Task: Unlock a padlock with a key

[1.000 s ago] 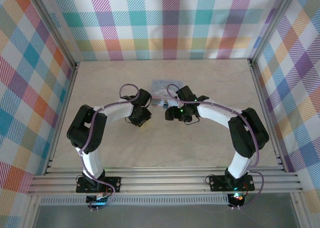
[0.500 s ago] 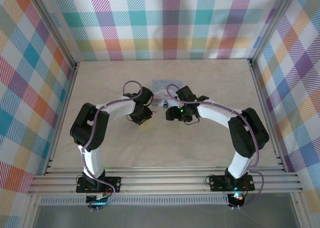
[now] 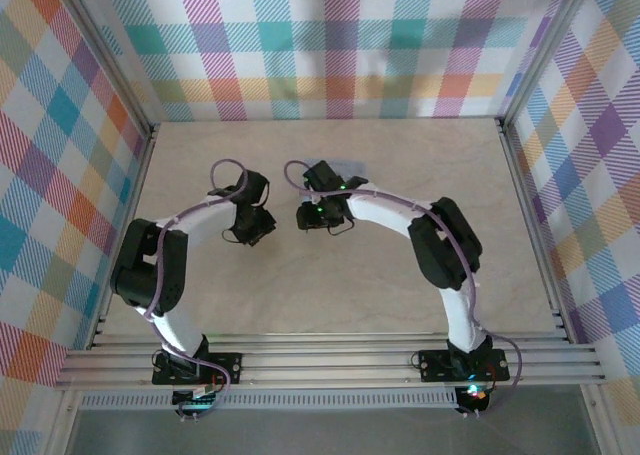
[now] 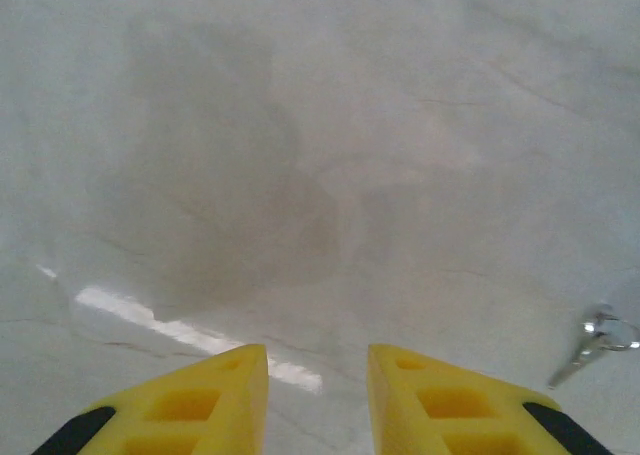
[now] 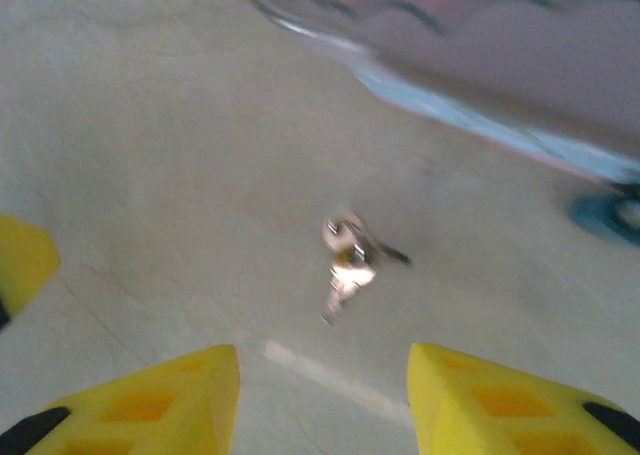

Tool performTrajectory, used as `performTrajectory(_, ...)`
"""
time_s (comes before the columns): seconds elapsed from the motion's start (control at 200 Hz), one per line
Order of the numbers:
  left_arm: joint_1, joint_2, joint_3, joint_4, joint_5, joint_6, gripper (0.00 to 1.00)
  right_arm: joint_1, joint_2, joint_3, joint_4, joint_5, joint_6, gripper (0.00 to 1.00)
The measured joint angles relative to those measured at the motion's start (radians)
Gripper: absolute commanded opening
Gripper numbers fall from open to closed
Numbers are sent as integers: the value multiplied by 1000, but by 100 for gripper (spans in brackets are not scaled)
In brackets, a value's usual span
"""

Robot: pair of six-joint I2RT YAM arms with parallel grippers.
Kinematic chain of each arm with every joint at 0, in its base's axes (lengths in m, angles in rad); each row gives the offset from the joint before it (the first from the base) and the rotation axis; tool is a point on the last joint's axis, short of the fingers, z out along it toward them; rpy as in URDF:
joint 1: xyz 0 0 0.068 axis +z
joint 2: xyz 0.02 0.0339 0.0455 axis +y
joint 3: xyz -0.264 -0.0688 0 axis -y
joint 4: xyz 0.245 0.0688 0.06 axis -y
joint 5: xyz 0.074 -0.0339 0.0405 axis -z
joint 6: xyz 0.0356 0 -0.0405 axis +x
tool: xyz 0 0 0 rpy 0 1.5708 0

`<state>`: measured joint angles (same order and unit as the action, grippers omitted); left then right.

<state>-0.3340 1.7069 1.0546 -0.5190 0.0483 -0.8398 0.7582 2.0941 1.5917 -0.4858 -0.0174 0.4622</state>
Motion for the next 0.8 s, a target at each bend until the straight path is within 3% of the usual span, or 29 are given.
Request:
performTrajectory(0.355,97,-55,-94,2,66,53,32,38,174,195,-158,139,-2,51)
performTrajectory(0.595,114,-56,-104,13,89,79,32,64,208,246,-202,236,-55,29)
performTrajectory(0.8,117,-55,-118,35,107,86,32,96,181,185,-157,307,-105,12)
